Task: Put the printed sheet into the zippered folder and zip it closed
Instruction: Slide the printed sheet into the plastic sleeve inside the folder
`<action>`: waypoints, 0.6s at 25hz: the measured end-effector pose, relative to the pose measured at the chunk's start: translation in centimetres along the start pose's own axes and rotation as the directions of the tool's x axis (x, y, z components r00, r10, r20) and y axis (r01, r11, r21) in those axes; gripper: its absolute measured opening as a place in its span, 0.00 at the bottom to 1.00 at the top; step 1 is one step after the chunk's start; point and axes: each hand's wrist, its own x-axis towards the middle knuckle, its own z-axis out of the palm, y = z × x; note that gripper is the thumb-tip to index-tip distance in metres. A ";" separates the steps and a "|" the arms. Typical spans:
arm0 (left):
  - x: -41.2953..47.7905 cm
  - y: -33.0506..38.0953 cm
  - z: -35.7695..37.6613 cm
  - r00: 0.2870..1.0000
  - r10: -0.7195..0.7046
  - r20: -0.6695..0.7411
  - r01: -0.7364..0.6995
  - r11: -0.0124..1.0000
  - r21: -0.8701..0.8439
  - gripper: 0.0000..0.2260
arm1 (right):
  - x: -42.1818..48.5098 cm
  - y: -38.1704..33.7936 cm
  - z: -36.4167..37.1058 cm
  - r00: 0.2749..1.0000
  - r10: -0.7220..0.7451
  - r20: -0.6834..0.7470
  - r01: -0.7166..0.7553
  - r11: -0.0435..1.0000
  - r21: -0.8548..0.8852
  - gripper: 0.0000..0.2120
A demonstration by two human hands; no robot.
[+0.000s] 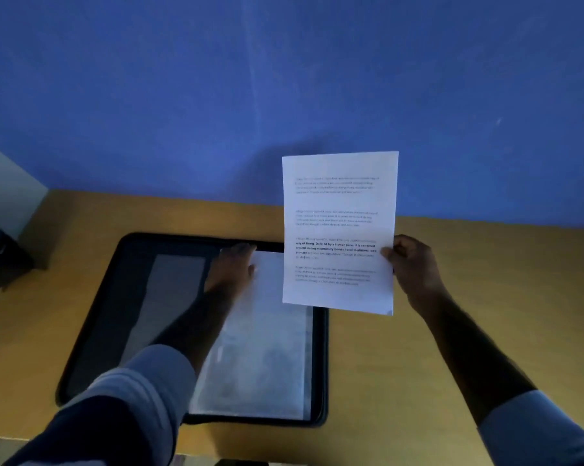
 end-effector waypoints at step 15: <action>2.6 -4.2 0.5 0.954 0.278 -0.108 -0.272 0.960 0.067 0.06 | 6.9 -11.4 12.1 0.985 -0.174 -0.009 0.162 0.932 -0.324 0.05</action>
